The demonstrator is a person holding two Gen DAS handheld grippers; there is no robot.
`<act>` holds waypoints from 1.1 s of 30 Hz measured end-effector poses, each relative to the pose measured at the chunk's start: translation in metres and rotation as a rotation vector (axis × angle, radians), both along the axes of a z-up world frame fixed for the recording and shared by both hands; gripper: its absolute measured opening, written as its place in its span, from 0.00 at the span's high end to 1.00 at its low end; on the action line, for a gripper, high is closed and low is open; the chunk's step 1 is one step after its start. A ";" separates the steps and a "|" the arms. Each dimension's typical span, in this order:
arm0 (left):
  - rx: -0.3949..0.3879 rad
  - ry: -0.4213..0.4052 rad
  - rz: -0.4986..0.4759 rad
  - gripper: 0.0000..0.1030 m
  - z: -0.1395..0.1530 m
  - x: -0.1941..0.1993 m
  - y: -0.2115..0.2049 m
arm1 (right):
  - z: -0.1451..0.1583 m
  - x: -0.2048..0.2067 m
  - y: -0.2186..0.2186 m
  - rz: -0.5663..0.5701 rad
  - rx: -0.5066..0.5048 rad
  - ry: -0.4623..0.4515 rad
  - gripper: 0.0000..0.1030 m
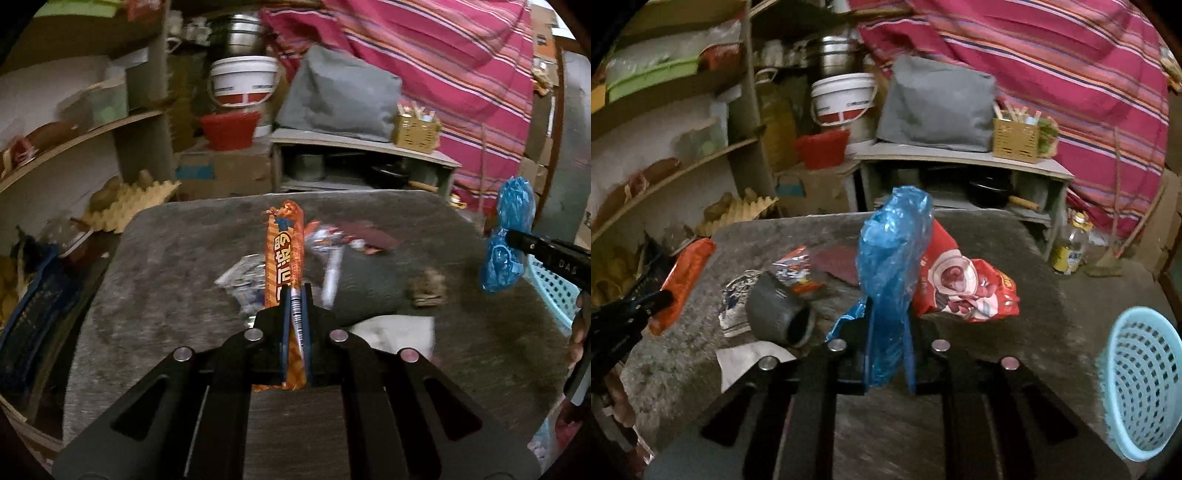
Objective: Collect trash
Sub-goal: 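Carry both wrappers to the blue basket and drop them in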
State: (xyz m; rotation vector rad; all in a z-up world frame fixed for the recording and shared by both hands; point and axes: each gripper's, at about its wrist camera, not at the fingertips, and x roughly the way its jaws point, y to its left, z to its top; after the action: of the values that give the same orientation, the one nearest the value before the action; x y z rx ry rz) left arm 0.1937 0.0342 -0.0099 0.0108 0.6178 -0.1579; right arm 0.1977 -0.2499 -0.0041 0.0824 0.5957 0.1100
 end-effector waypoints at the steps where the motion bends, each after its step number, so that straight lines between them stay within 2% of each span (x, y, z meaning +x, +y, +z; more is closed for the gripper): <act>1: 0.000 -0.002 -0.015 0.96 0.001 -0.001 -0.011 | 0.000 -0.006 -0.014 -0.018 0.003 -0.004 0.87; 7: 0.006 -0.007 -0.092 0.96 0.003 -0.001 -0.072 | 0.000 -0.033 -0.081 -0.118 -0.010 -0.011 0.87; 19: 0.001 -0.026 -0.266 0.96 0.012 -0.001 -0.229 | 0.002 -0.085 -0.232 -0.339 -0.061 -0.004 0.87; 26: -0.014 -0.028 -0.419 0.96 0.014 -0.011 -0.333 | -0.009 -0.110 -0.297 -0.431 -0.054 0.013 0.87; 30: 0.003 -0.028 -0.501 0.96 0.008 -0.017 -0.390 | -0.021 -0.118 -0.322 -0.469 -0.044 0.033 0.87; 33: 0.010 -0.013 -0.540 0.96 0.001 -0.018 -0.419 | -0.029 -0.123 -0.340 -0.496 -0.022 0.039 0.87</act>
State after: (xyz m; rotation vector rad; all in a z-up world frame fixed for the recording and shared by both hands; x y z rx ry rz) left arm 0.1758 -0.3851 -0.0086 0.1893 0.5915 -0.6764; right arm 0.0751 -0.5904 -0.0331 0.2088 0.6003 -0.3801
